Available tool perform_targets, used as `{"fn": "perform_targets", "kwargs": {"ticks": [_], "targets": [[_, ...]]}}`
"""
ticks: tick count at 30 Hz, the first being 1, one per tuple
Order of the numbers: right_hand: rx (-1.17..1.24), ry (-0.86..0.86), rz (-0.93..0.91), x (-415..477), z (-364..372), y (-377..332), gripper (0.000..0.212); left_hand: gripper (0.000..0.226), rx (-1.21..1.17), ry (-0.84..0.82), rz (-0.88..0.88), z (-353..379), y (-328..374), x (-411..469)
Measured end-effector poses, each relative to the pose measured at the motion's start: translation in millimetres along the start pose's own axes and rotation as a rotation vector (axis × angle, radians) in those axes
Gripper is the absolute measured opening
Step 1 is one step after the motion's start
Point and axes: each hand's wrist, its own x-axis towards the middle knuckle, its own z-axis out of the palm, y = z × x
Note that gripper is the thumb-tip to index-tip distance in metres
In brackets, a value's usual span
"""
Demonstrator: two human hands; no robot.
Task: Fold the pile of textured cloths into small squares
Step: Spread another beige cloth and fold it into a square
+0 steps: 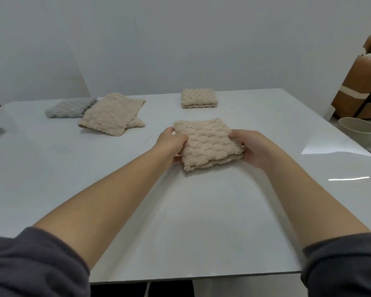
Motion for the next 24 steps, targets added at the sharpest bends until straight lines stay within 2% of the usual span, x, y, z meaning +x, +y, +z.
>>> {"fn": "perform_targets", "kwargs": {"ticks": [7,12,15,20,24], "targets": [[0.159,0.213,-0.113,11.1,-98.5,-9.4,0.034,0.068,-0.053,-0.08,0.095,109.1,12.4,24.0],[0.326,0.343,-0.195,23.8,-146.7,-4.2,0.048,0.07,0.019,-0.097,0.137,174.5,26.5,40.0],[0.342,0.449,-0.254,28.3,-168.2,-1.5,0.052,0.068,0.06,-0.108,0.151,205.6,34.0,48.4],[0.175,0.703,-0.305,32.7,-195.4,8.7,0.056,0.059,0.152,-0.151,0.205,244.5,41.2,57.9],[0.023,0.896,-0.325,33.7,-206.2,11.9,0.052,0.065,0.181,-0.175,0.223,263.9,42.2,61.0]]}}
